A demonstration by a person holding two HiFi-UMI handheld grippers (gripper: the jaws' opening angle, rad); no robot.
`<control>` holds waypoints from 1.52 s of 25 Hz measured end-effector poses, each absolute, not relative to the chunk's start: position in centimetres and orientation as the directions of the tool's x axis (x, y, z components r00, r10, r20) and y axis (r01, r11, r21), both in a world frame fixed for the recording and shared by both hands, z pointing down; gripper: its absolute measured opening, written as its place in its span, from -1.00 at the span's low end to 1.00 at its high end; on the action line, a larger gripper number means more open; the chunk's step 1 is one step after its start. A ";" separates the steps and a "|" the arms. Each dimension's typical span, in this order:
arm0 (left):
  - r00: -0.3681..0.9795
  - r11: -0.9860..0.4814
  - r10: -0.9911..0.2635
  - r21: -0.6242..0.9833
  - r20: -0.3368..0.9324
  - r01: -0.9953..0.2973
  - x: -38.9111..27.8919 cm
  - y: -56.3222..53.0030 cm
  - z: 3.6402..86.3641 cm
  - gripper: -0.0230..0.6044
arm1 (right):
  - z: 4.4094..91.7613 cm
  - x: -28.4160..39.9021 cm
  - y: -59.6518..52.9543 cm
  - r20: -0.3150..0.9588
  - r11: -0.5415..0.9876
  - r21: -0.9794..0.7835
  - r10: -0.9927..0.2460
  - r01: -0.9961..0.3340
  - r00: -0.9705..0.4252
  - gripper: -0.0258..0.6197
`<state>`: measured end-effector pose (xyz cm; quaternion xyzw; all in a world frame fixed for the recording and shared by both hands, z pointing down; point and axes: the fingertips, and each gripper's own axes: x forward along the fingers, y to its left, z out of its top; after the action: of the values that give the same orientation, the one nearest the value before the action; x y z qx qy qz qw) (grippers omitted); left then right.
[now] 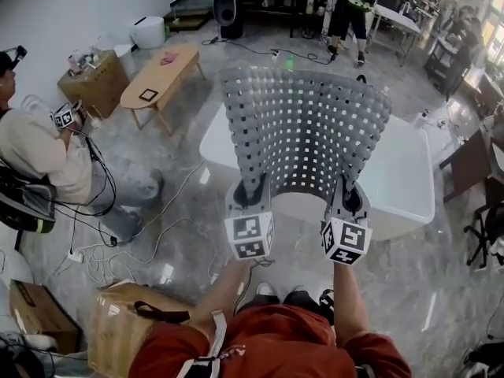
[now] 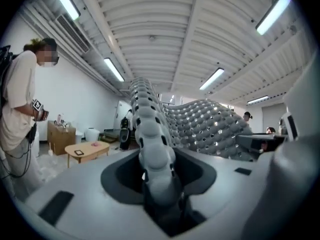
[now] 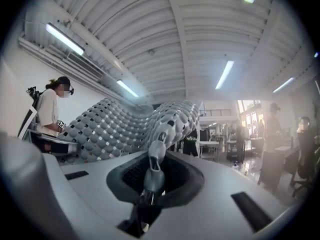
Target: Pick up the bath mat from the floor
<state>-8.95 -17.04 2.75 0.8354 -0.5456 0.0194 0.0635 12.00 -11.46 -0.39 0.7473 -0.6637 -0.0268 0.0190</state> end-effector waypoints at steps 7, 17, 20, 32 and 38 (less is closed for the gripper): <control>0.443 -0.448 -0.889 0.024 -0.112 -0.894 -6.3 -16.1 -6.7 -0.37 | -9.8 15.4 -9.3 -0.247 -0.194 0.118 -0.956 -0.974 0.160 -0.77; 0.439 -0.437 -0.855 -0.073 -0.276 -0.896 -2.6 -13.0 -13.6 -0.37 | -16.2 21.0 -5.6 -0.392 -0.233 0.104 -0.903 -0.967 0.175 -0.77; 0.435 -0.426 -0.847 -0.098 -0.306 -0.899 -1.7 -12.3 -14.3 -0.37 | -16.9 22.1 -4.7 -0.419 -0.247 0.115 -0.890 -0.962 0.178 -0.77; 0.366 -0.358 -0.819 -0.105 -0.441 -0.928 -0.6 -9.9 -16.3 -0.37 | -18.4 22.0 -3.3 -0.532 -0.253 0.148 -0.835 -0.956 0.139 -0.77; 0.348 -0.340 -0.826 -0.101 -0.443 -0.935 -1.1 -10.6 -16.2 -0.37 | -17.9 21.7 -4.6 -0.527 -0.239 0.147 -0.840 -0.960 0.129 -0.77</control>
<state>-1.10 -10.65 -16.19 0.8030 -0.5482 -0.1588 -0.1714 21.70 -4.63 -17.91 0.7424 -0.6061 -0.2614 -0.1144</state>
